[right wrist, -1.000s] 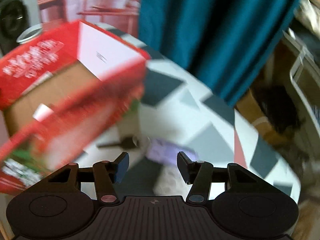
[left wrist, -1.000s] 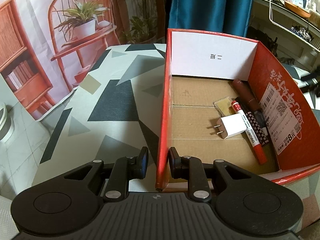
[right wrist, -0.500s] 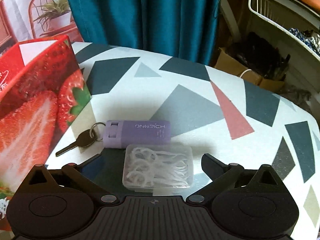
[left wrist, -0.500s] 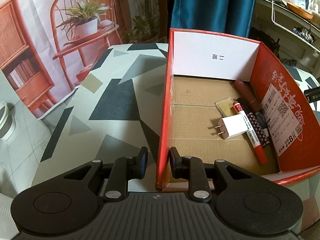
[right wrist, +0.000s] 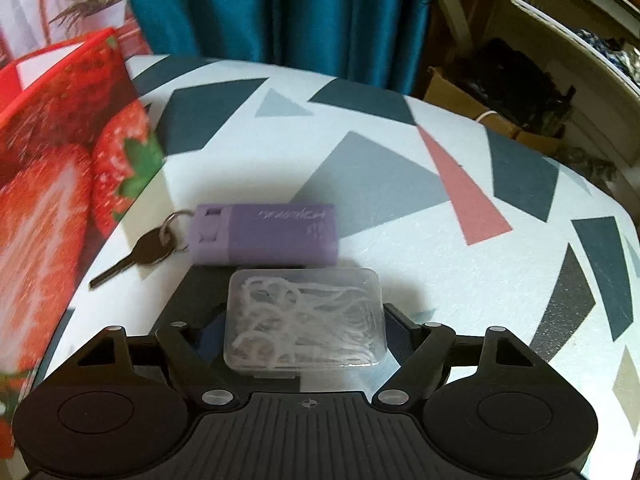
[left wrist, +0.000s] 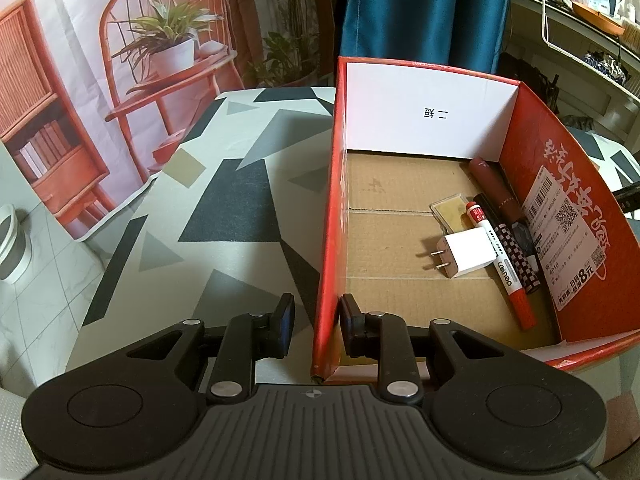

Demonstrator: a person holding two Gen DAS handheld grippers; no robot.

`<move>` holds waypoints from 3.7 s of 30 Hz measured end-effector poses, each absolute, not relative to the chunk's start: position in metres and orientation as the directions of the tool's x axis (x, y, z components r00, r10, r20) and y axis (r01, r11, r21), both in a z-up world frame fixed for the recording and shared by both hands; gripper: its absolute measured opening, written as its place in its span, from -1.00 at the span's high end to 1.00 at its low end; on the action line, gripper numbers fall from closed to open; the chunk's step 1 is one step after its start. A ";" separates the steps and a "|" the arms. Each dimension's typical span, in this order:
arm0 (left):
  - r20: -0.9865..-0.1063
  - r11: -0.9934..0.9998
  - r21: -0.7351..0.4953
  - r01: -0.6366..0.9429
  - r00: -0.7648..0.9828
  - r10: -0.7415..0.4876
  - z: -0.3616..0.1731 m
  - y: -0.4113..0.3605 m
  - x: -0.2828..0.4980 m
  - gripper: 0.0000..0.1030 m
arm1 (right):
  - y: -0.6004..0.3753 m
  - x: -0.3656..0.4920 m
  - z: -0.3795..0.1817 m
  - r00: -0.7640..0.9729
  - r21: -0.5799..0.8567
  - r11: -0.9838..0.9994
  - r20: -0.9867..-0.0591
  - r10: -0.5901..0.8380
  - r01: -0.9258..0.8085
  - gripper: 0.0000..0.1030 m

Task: Organize rigid objects
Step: 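Move the right gripper back and grasp the clear floss-pick box, then carry the clear floss box into the red box and open the right gripper, then return the right gripper to the purple keychain bottle and grasp it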

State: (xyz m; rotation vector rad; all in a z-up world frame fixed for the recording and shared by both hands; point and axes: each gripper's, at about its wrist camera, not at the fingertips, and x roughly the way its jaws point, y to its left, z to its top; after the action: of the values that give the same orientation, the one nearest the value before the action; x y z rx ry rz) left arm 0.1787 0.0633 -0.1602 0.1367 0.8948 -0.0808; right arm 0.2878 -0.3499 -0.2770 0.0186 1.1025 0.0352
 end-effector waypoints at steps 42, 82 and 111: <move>-0.777 0.984 0.098 0.146 0.630 -0.016 -0.161 0.061 0.179 0.47 | -0.226 0.257 -0.125 0.541 -0.158 0.748 -0.785 0.301 -0.645 -0.45; -0.777 0.985 0.091 0.149 0.629 -0.023 -0.162 0.060 0.180 0.47 | -0.138 0.275 -0.197 0.406 -0.193 0.575 -0.873 0.269 -0.795 -0.50; -0.776 0.985 0.091 0.148 0.631 -0.024 -0.162 0.062 0.180 0.47 | -0.152 0.270 -0.178 0.443 -0.202 0.601 -0.851 0.283 -0.773 -0.57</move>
State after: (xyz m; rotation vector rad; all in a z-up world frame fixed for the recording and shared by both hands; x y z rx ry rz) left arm 0.1796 0.0619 -0.1622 0.1510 0.8840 -0.0987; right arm 0.2703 -0.1523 -0.1783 -0.6418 0.8817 0.7137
